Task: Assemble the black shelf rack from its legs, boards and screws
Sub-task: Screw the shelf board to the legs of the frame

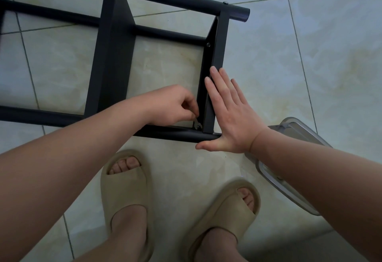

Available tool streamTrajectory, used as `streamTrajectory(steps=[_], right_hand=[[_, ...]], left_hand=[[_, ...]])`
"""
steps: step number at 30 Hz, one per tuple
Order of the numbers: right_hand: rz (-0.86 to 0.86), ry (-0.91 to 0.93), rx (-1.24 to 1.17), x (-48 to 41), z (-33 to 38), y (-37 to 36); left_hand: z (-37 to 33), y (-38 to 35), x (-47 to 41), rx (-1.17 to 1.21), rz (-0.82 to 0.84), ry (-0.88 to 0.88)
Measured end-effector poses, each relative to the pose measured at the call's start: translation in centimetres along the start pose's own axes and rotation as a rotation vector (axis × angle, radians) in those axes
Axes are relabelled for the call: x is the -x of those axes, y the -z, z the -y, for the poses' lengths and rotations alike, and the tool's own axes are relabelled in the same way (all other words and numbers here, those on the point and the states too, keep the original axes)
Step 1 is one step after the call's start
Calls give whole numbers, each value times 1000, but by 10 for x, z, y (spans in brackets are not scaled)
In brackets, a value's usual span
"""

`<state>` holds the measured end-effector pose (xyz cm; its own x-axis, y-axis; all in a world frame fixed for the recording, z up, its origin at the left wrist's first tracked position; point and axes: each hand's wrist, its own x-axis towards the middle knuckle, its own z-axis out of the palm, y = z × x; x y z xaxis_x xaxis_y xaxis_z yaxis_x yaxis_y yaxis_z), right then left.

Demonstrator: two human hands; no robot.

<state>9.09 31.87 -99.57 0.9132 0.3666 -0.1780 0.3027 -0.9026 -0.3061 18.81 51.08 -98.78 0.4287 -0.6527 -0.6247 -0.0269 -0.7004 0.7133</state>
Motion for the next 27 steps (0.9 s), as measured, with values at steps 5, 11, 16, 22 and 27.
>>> streamTrajectory(steps=[5, 11, 16, 22, 27], right_hand=[[7, -2, -7, 0, 0, 0], [9, -4, -15, -1, 0, 0], [6, -6, -23, -1, 1, 1], [18, -9, -20, -2, 2, 2], [14, -8, -15, -2, 2, 2]], left_hand=[[-3, -5, -2, 393, 67, 183], [-5, -11, -5, 567, 11, 227], [-3, -13, -5, 761, 18, 281], [-4, -13, -5, 770, -64, 260], [-4, -12, -4, 706, -105, 267]])
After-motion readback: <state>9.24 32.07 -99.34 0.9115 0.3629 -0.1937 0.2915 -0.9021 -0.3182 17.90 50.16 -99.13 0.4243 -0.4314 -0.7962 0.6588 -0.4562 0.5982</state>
